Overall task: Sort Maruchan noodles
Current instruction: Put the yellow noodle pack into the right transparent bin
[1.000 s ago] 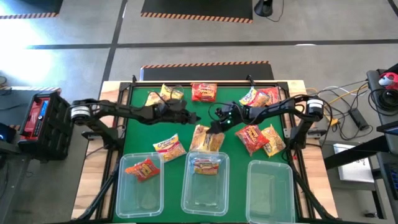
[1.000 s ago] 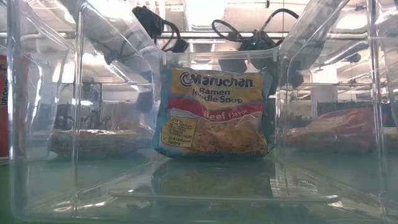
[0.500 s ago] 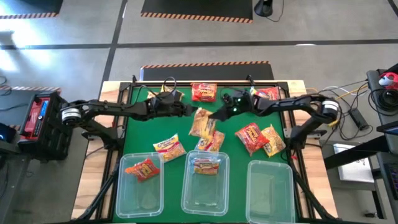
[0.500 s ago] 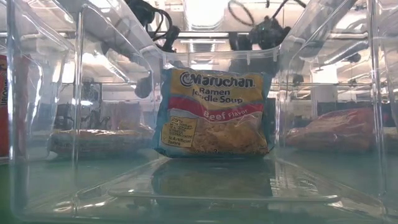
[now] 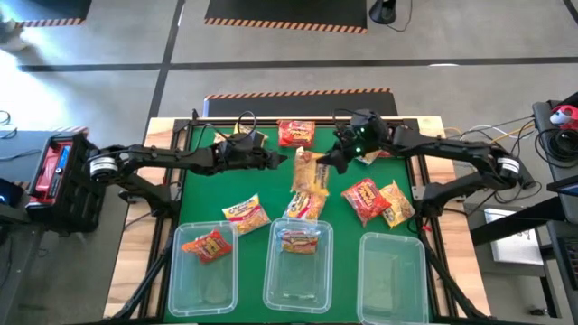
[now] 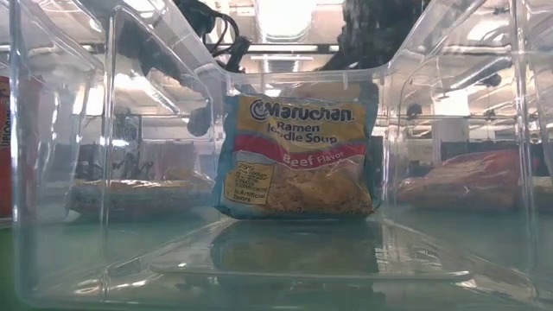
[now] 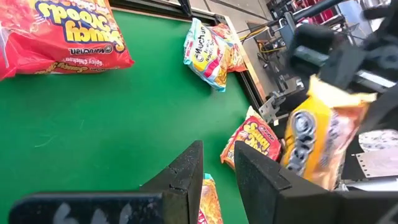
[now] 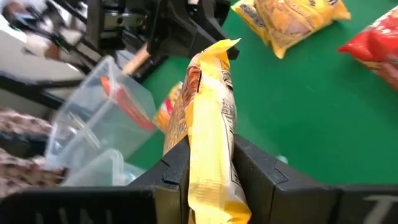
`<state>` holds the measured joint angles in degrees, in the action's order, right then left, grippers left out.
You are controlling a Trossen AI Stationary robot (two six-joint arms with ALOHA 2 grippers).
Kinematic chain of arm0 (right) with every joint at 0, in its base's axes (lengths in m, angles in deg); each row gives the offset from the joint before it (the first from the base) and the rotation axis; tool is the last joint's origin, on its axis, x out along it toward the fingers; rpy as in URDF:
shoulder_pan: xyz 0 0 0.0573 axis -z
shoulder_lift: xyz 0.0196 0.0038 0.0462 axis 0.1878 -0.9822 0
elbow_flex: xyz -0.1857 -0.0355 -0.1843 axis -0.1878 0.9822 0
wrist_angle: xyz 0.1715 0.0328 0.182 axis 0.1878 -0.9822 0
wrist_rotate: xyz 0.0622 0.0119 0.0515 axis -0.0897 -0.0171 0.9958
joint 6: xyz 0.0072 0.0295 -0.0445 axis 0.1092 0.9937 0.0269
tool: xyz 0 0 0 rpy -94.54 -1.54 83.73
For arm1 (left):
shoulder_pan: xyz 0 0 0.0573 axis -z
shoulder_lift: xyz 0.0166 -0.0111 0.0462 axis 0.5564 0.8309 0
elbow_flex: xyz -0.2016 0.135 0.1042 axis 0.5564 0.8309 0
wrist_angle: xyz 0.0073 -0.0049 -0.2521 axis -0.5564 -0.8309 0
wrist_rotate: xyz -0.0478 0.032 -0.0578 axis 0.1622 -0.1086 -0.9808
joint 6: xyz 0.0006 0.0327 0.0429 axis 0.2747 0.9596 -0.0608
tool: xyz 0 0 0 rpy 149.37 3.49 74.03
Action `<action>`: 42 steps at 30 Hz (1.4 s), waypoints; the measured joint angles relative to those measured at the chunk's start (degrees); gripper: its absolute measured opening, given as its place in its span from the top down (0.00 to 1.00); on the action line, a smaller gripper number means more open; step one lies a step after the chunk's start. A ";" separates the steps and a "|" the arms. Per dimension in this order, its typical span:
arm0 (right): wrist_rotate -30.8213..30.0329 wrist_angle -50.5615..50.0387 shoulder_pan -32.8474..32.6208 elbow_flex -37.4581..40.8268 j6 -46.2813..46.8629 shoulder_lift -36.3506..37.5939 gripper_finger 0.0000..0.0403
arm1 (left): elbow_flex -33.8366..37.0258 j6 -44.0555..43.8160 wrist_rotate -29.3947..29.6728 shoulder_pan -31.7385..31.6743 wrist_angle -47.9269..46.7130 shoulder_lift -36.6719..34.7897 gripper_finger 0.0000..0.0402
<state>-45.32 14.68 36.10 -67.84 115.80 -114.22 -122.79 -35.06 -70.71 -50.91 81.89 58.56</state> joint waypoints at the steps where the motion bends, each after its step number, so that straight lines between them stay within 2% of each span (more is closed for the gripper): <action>1: -1.13 -4.40 0.00 -1.77 -1.49 0.19 0.78 | 0.00 0.21 0.00 0.00 0.01 0.00 0.82; 7: -9.35 -30.38 0.01 -11.34 -10.04 0.06 0.78 | 0.00 0.57 0.00 -0.04 -0.02 0.00 0.82; 16: -9.59 -49.07 -0.11 -22.29 -14.96 0.20 0.78 | 0.02 1.69 -0.04 0.02 -0.69 0.00 0.82; 22: -8.98 -60.45 -1.03 -26.69 -14.68 0.21 0.78 | 0.02 2.03 -0.09 0.00 -2.65 0.02 0.82; 29: 0.79 -67.56 -5.05 -28.48 -12.72 0.22 0.78 | 0.02 2.03 -0.11 -0.07 -3.08 0.02 0.82; 36: 3.55 -75.20 -11.05 -28.79 -8.09 0.24 0.78 | 0.02 2.03 -0.17 -0.41 -3.06 0.03 0.82; 42: 10.92 -76.21 -17.04 -28.90 -1.79 0.26 0.78 | 0.02 2.03 -0.64 -0.48 -3.06 0.04 0.82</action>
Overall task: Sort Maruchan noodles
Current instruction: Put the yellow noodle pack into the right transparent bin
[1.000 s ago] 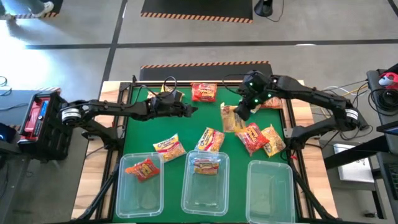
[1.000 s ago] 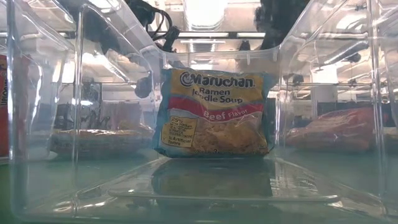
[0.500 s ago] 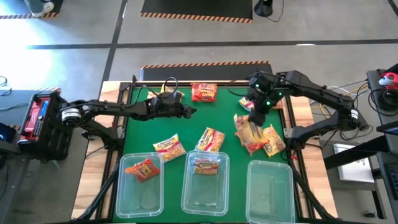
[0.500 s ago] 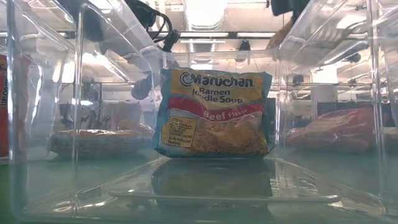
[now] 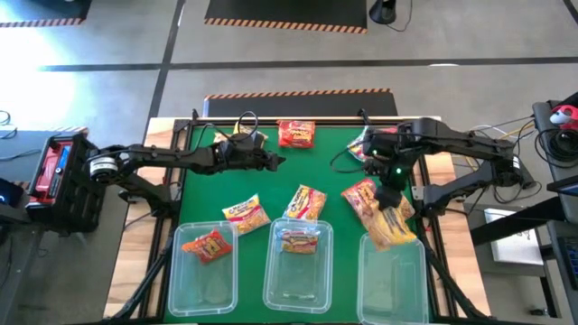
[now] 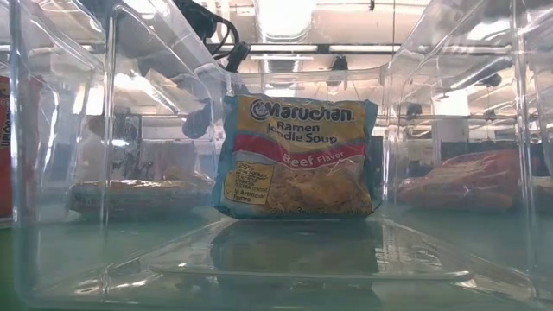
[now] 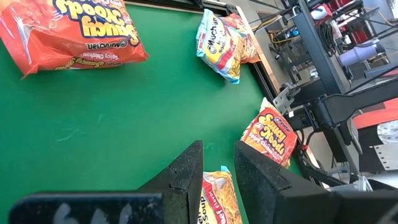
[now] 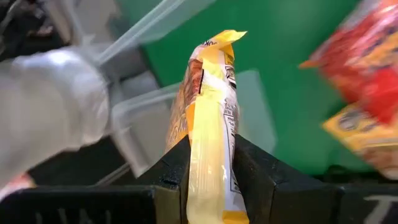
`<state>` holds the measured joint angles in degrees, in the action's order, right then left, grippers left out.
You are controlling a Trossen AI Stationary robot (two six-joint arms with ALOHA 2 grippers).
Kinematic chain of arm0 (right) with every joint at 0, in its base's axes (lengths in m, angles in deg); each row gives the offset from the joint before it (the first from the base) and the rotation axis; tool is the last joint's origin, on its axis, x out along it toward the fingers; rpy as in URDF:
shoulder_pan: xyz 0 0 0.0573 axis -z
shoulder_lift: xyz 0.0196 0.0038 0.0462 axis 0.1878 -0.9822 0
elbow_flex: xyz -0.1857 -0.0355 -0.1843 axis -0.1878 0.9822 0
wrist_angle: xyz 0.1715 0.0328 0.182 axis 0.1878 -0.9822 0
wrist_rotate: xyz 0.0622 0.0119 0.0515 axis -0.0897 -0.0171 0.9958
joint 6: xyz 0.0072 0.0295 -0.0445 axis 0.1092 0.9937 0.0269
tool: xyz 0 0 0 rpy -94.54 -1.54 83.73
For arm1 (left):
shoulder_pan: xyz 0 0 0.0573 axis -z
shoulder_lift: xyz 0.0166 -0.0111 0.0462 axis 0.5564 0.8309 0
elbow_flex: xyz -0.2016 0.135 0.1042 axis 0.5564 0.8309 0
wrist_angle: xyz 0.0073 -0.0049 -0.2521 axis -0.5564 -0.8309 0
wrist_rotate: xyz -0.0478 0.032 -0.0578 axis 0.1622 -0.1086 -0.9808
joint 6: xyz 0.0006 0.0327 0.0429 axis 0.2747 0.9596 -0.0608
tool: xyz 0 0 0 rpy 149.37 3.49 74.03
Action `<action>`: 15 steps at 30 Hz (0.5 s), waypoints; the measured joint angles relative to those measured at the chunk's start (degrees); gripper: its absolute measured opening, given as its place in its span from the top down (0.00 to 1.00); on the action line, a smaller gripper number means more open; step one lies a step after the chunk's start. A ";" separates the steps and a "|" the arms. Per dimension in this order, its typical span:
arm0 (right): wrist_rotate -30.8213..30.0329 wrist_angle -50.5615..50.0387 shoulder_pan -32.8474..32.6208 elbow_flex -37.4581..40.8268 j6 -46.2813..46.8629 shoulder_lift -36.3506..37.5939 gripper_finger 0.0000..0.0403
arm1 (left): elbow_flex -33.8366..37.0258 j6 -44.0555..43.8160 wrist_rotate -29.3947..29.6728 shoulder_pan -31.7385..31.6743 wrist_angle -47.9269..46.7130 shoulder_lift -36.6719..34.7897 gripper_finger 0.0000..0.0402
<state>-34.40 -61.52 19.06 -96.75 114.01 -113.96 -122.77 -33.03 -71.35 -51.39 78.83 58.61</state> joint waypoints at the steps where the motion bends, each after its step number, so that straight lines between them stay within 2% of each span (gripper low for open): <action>1: 0.50 -0.07 -1.11 0.00 0.89 0.00 0.78 | 0.00 0.00 -0.20 -0.04 0.02 0.00 0.82; 9: -0.05 -0.06 -10.83 0.11 10.68 -0.09 0.78 | 0.00 0.35 -1.90 -0.04 0.02 0.00 0.82; 15: -5.62 0.39 -17.39 0.20 16.88 -0.11 0.78 | 0.00 1.62 -3.20 -0.04 0.04 0.00 0.82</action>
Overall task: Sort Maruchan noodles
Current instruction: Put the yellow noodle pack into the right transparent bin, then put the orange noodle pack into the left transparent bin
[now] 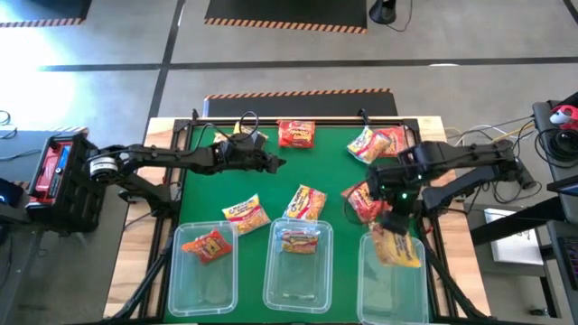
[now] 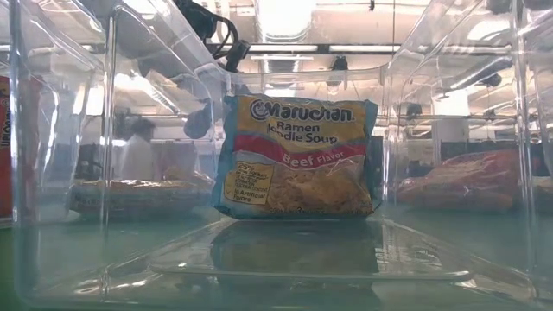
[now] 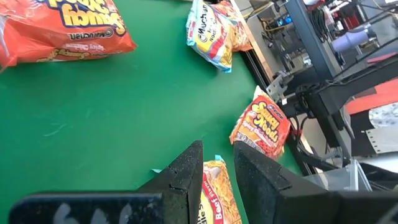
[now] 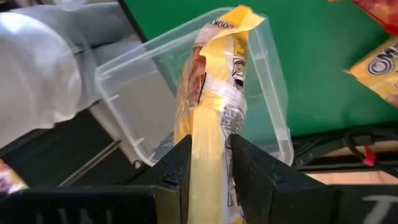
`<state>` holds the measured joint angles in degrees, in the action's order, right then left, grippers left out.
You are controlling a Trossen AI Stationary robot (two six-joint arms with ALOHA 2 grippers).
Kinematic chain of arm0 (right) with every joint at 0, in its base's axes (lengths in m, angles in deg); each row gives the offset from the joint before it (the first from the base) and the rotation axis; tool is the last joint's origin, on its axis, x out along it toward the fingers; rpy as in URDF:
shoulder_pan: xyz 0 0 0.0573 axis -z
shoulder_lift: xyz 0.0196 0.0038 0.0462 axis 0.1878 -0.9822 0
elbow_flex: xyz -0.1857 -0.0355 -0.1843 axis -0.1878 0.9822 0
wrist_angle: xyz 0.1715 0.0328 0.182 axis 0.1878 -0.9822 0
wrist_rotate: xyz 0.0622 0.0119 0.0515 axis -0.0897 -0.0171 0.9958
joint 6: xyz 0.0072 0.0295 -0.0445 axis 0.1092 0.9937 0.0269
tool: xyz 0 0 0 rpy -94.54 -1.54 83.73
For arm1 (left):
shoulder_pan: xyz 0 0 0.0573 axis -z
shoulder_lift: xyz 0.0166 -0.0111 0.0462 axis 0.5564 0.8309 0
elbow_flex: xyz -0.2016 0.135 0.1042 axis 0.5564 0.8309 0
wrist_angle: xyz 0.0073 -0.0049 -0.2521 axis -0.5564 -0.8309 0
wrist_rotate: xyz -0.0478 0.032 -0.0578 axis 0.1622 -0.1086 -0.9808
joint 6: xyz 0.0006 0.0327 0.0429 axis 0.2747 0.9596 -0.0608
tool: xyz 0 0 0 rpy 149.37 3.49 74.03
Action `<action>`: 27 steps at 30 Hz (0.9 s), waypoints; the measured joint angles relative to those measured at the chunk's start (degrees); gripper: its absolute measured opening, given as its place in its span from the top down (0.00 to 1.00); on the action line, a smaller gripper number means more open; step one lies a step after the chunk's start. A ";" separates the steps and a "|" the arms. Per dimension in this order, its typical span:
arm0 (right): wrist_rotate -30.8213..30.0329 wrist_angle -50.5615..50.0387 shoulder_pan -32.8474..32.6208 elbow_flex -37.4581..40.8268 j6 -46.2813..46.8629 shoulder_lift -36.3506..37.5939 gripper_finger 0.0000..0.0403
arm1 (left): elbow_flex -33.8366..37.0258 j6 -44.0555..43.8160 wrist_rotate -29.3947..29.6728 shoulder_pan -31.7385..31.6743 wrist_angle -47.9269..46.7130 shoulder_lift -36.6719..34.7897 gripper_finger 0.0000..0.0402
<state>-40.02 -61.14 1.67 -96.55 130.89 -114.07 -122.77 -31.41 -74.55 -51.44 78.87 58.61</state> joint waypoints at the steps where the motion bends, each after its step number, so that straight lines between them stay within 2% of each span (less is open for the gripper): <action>1: -0.76 0.23 -0.96 0.00 1.38 -0.11 0.78 | 0.00 0.35 -0.14 0.00 0.00 0.00 0.82; 8: -1.81 0.41 -8.03 0.02 8.23 -3.41 0.78 | 0.00 2.78 -2.61 0.00 -0.08 0.02 0.82; 20: -2.52 0.11 -14.65 0.07 3.65 -14.15 0.78 | 0.01 6.97 -4.37 0.00 -3.75 0.02 0.82; 27: -2.86 0.00 -15.88 0.07 2.95 -15.42 0.78 | 0.02 8.48 -4.47 0.00 -5.92 0.02 0.82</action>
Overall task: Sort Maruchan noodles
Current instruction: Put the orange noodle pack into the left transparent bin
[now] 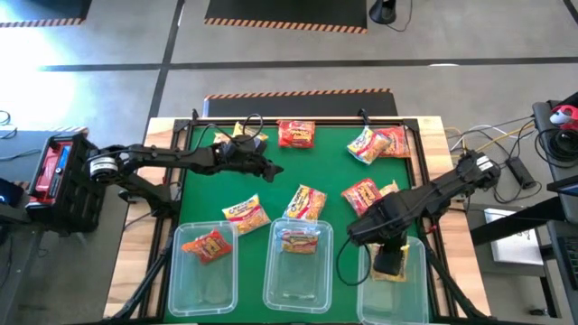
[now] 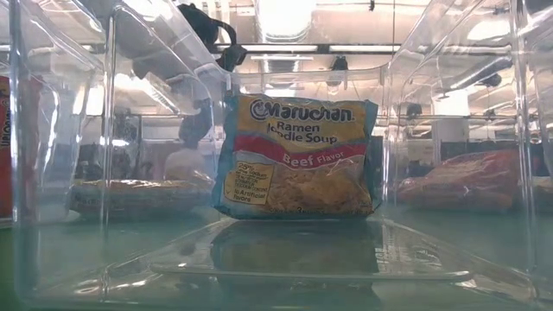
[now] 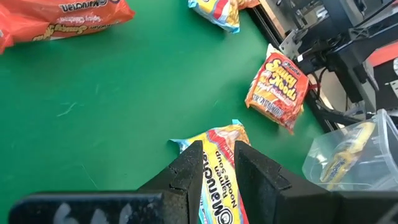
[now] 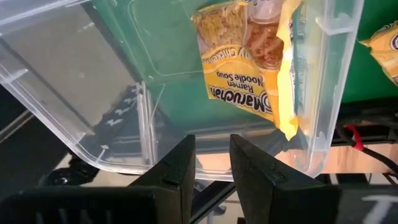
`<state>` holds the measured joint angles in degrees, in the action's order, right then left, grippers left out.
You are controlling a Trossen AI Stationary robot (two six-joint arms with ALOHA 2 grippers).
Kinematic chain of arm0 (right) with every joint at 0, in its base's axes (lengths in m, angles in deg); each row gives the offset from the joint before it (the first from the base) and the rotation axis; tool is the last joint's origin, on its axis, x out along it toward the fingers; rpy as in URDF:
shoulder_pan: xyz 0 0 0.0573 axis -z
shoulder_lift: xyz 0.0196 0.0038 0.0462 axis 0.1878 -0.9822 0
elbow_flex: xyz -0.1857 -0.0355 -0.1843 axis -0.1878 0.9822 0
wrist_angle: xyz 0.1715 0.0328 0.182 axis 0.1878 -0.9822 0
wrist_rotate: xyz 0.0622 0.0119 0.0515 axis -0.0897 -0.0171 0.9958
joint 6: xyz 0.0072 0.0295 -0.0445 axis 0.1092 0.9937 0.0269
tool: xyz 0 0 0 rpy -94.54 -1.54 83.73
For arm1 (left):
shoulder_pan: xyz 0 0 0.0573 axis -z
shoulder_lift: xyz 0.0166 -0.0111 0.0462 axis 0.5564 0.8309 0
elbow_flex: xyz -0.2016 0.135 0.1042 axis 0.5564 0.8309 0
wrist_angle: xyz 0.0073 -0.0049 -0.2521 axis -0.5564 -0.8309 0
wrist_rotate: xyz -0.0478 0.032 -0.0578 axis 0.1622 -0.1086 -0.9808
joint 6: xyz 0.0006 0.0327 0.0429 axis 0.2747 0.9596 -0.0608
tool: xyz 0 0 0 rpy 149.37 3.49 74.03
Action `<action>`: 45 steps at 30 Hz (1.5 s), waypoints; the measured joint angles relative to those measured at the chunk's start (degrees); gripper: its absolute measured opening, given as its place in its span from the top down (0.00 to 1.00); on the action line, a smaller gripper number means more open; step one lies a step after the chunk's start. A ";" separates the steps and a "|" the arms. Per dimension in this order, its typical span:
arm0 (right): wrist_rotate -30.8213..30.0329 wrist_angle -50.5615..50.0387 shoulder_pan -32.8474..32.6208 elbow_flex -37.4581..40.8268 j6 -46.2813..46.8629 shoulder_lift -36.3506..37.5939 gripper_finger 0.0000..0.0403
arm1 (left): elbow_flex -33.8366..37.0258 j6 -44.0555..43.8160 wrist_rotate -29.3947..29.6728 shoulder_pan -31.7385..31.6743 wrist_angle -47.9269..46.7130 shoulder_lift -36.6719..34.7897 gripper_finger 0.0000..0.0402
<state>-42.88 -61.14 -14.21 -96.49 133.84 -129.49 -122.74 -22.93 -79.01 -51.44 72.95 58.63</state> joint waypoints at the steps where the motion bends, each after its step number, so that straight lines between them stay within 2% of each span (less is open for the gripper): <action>1: 0.02 0.00 0.02 -0.02 0.69 0.12 0.78 | 0.00 0.15 0.00 0.00 0.00 0.00 0.82; 6: -1.02 0.16 0.02 -0.07 2.16 0.41 0.78 | 0.00 0.37 -0.03 0.00 -0.04 0.00 0.82; 15: -11.60 4.54 1.92 -0.07 2.45 3.64 0.78 | 0.00 -0.05 -2.97 0.02 0.25 0.00 0.82; 18: -20.52 7.95 3.59 -0.07 0.62 5.50 0.78 | 0.00 -0.92 -3.00 0.07 0.57 0.00 0.82; 23: -39.66 10.73 8.43 0.10 -1.50 8.56 0.78 | -0.18 -1.14 -2.91 0.04 0.66 0.00 0.82; 26: -45.36 11.29 13.13 0.63 -2.35 10.01 0.78 | -1.21 -1.14 -2.29 -0.19 0.80 0.33 0.82; 32: -45.05 14.06 23.99 2.62 -9.62 11.22 0.78 | -6.35 0.16 -1.91 -0.57 0.85 4.03 0.82; 37: -34.64 19.89 32.01 6.23 -15.61 11.22 0.78 | -13.13 1.81 -2.30 -0.59 -2.77 9.28 0.82; 40: -28.52 19.17 35.94 9.30 -17.40 11.25 0.78 | -16.61 1.88 -2.39 -0.57 -6.76 11.99 0.82; 45: -26.38 16.65 42.33 15.09 -19.42 12.35 0.78 | -18.29 2.12 -4.38 -0.52 -7.30 13.63 0.82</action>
<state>-69.26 -44.49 28.12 -81.39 114.41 -117.14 -141.04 -20.81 -83.39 -51.96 65.65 72.26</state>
